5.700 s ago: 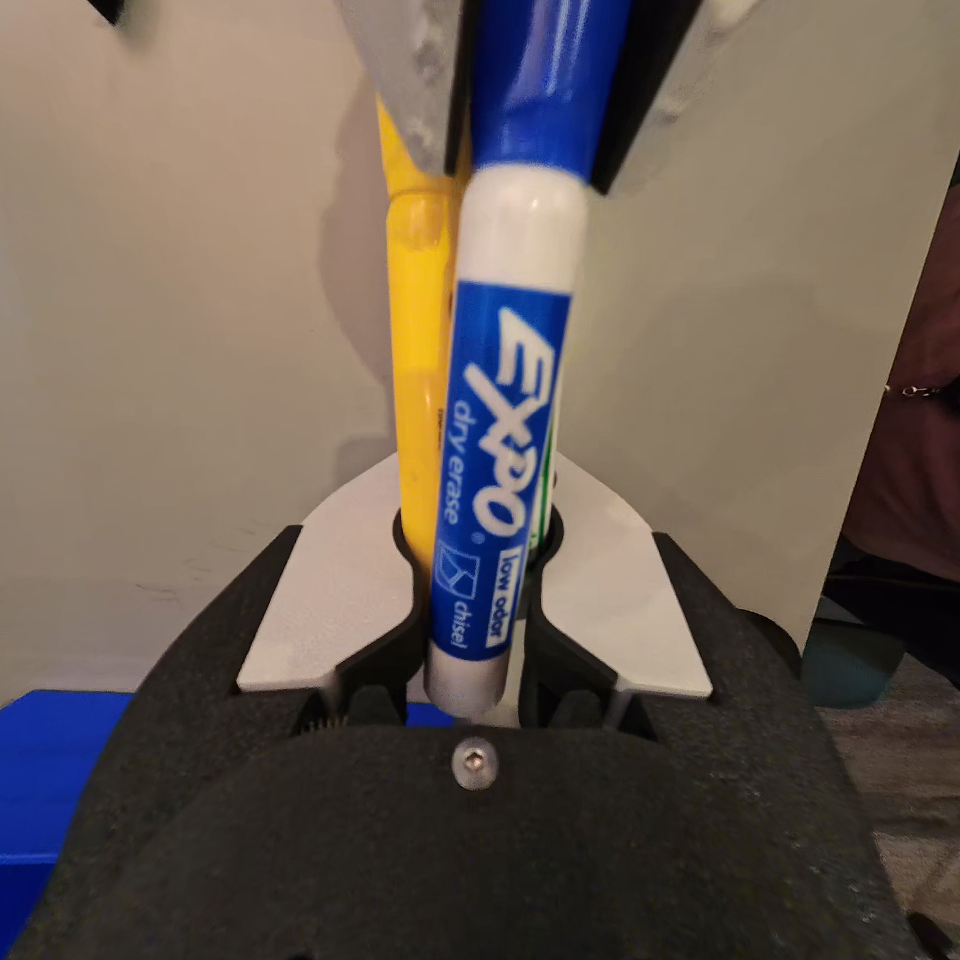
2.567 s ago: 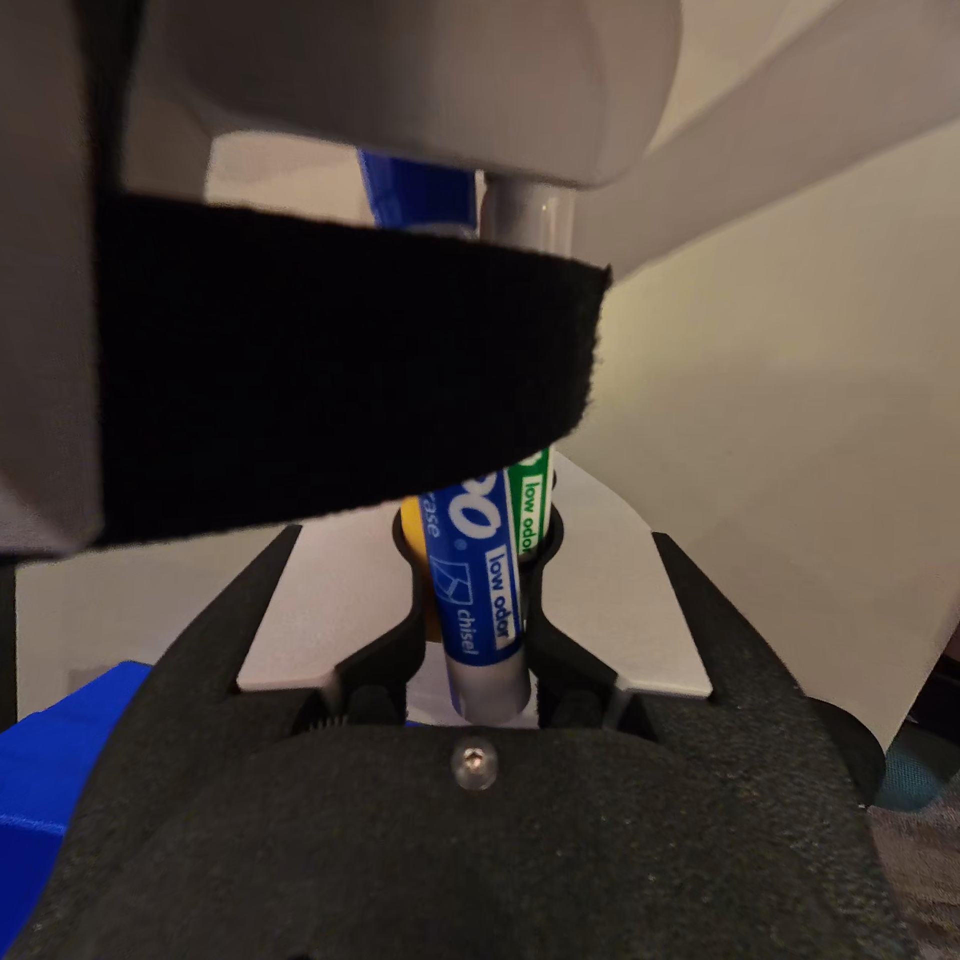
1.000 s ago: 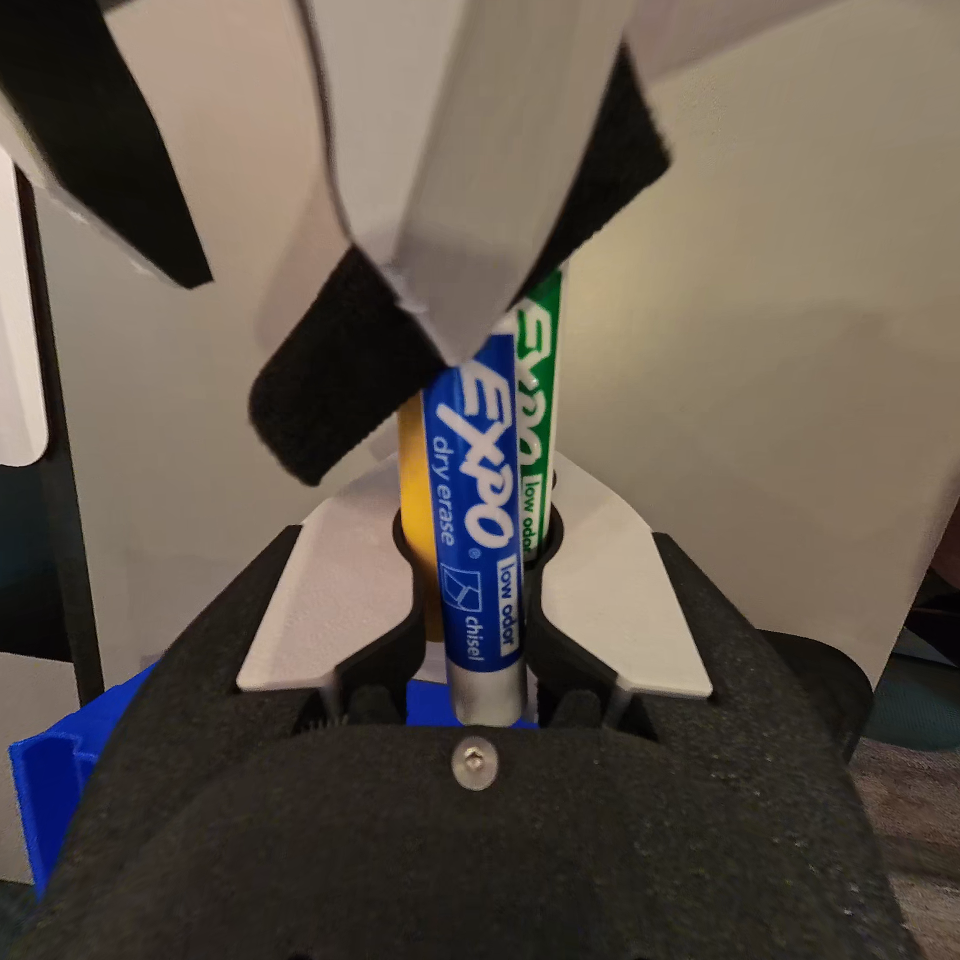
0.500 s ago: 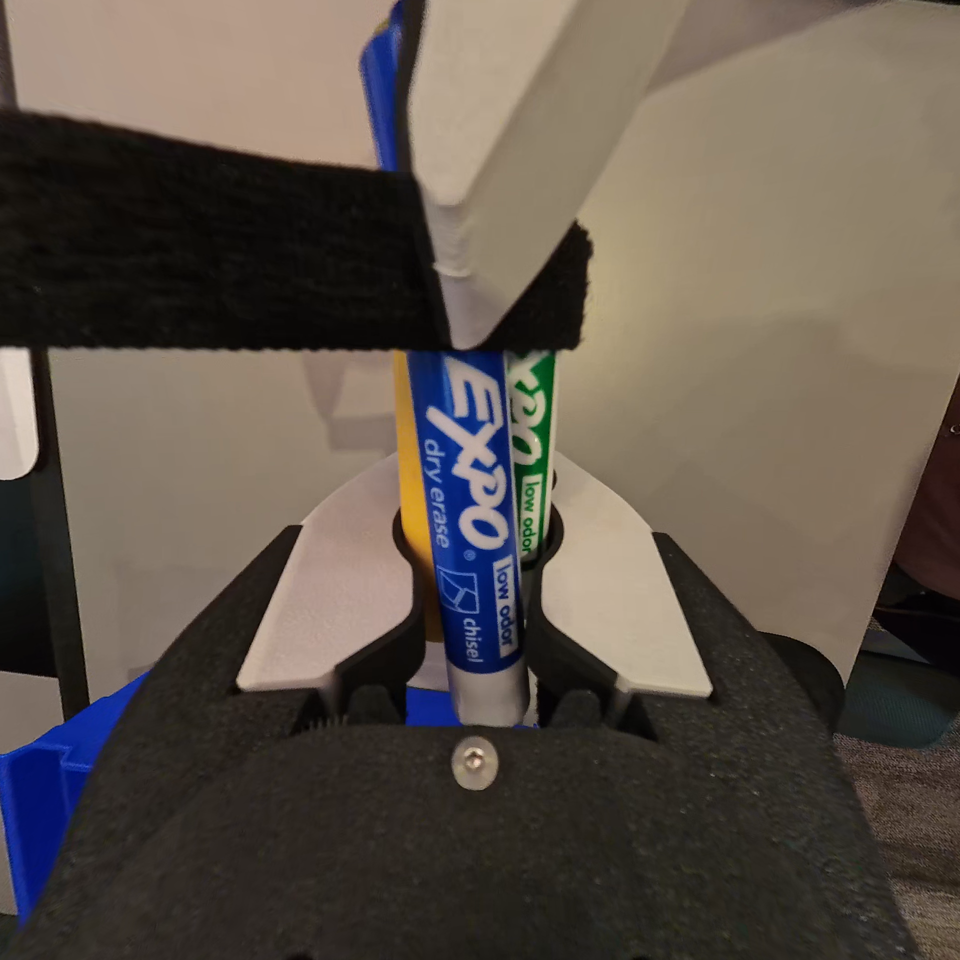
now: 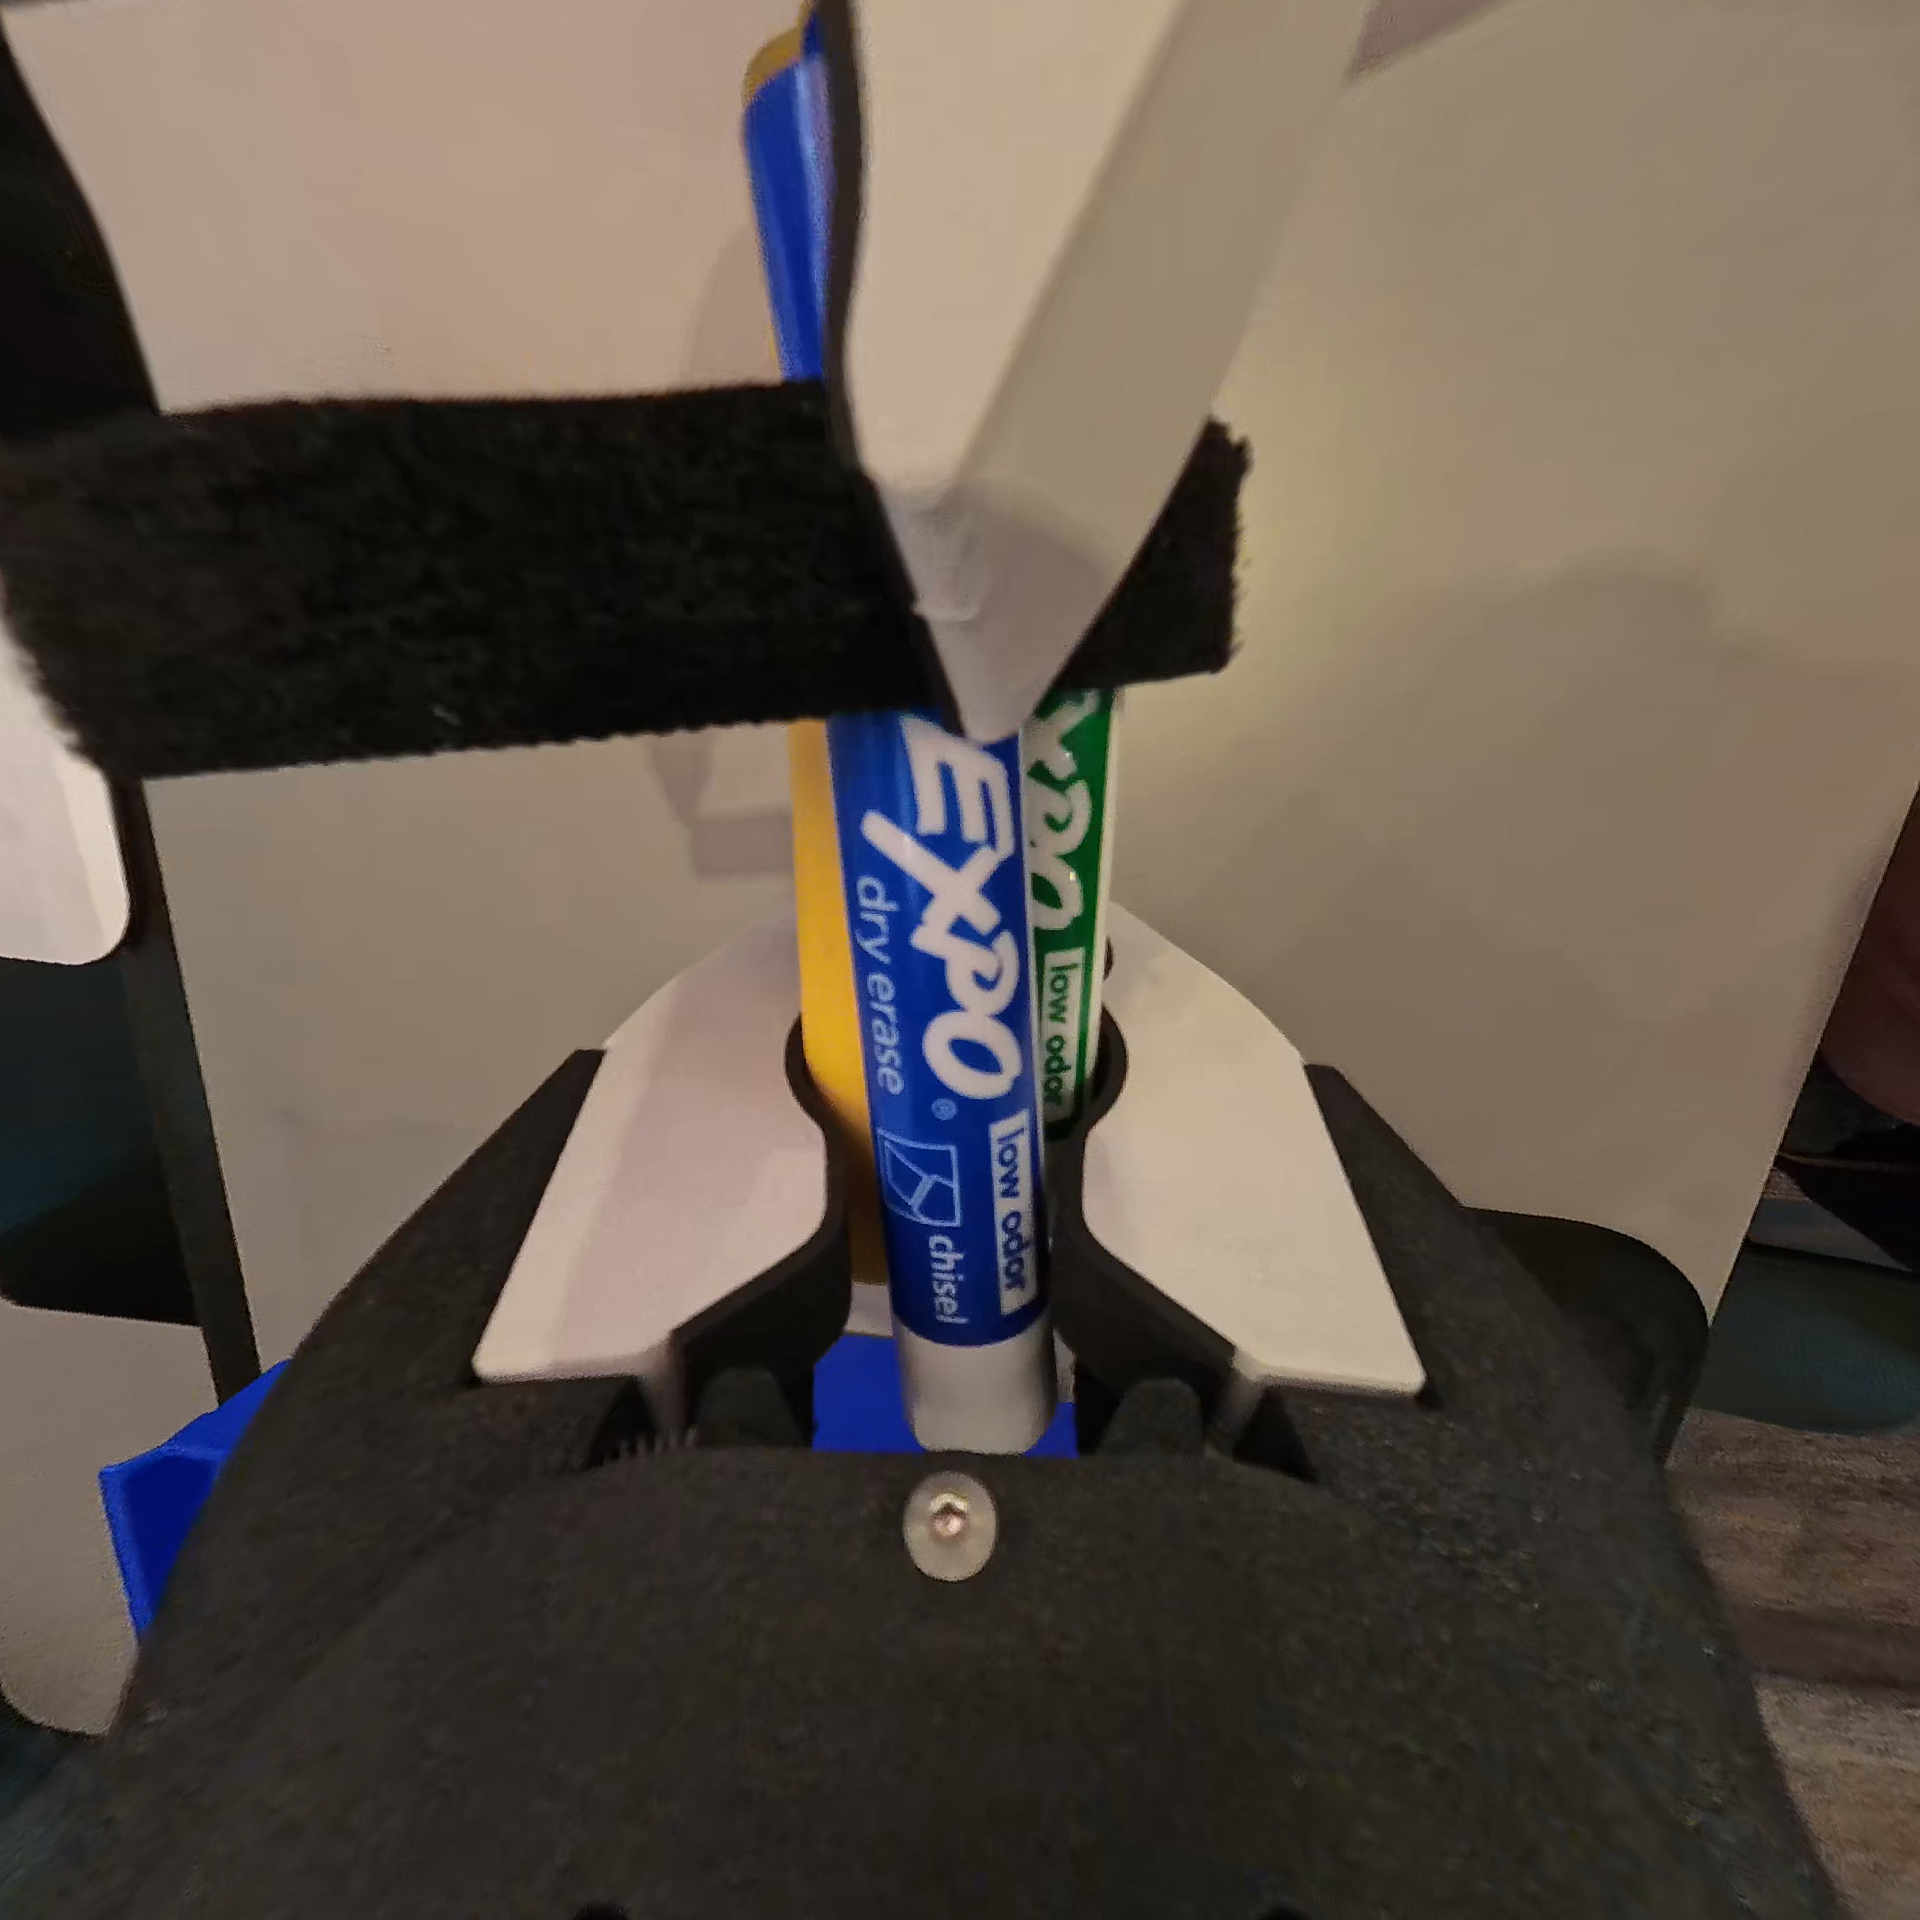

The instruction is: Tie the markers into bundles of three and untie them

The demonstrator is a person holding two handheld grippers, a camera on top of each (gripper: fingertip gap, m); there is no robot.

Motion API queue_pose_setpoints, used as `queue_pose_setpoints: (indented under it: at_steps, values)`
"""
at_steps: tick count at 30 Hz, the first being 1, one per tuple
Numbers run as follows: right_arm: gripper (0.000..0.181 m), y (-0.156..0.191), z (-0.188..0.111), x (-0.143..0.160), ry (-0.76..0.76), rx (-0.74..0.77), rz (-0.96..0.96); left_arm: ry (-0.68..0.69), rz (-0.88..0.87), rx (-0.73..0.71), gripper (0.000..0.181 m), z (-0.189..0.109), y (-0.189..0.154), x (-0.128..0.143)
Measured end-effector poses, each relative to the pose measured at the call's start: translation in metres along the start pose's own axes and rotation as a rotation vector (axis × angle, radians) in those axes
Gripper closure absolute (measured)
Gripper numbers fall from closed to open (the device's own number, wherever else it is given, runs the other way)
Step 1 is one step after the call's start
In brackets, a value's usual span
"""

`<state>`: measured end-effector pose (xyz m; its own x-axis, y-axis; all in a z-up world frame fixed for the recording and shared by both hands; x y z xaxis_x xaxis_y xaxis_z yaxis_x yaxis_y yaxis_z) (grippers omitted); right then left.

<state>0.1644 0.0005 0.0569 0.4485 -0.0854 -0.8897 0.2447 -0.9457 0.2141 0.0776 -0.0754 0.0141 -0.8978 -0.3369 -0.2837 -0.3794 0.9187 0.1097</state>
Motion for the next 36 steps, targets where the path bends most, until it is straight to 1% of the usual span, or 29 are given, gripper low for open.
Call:
queue_pose_setpoints:
  at_steps: [2, 7, 10, 12, 16, 18, 22, 26, 28, 31, 36]
  values:
    - [0.112, -0.002, 0.000, 0.000, 0.009, 0.008, 0.030, 0.012, 0.006, 0.000, 0.138, 0.001, -0.001, 0.000]
    - [0.104, -0.001, -0.002, -0.001, 0.044, 0.034, -0.005, 0.004, 0.009, 0.018, 0.138, 0.002, -0.005, -0.001]
    - [0.101, 0.000, -0.002, 0.000, 0.073, 0.013, 0.029, 0.003, 0.016, 0.016, 0.138, 0.001, -0.006, -0.002]
    - [0.099, 0.001, -0.003, 0.001, 0.087, 0.003, 0.013, 0.001, 0.018, 0.019, 0.138, 0.000, -0.006, -0.003]
    - [0.110, 0.011, -0.007, 0.002, 0.040, -0.012, -0.119, -0.014, 0.012, 0.021, 0.138, -0.002, -0.006, -0.003]
    - [0.106, 0.011, -0.008, 0.002, 0.023, 0.026, -0.149, -0.019, 0.011, 0.024, 0.137, -0.003, -0.006, -0.004]
    - [0.105, 0.009, -0.009, 0.000, 0.003, 0.021, -0.117, -0.011, 0.023, 0.030, 0.137, -0.002, -0.009, -0.005]
    - [0.107, 0.008, -0.012, -0.004, -0.027, 0.015, -0.096, -0.018, 0.026, 0.032, 0.138, -0.001, -0.011, -0.007]
    - [0.113, 0.009, -0.011, -0.003, -0.015, -0.011, -0.075, -0.022, 0.027, 0.030, 0.138, -0.001, -0.010, -0.007]
    - [0.113, 0.009, -0.009, -0.001, 0.024, -0.015, -0.062, -0.015, 0.028, 0.025, 0.138, -0.002, -0.010, -0.007]
    - [0.113, 0.012, -0.018, -0.007, -0.048, -0.008, -0.098, -0.030, 0.026, 0.034, 0.138, -0.005, -0.011, -0.009]
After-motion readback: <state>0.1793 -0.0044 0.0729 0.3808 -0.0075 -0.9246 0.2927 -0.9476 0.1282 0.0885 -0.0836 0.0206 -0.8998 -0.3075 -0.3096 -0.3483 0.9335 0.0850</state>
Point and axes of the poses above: each gripper's, where its closed fingertips meet, z out along the fingers, x out of its underside, y = z × x across the jaws, the point moved 7 cm from there along -z, back along the fingers, and after that the axes turned 6 degrees about z, right-handed, at the moved point
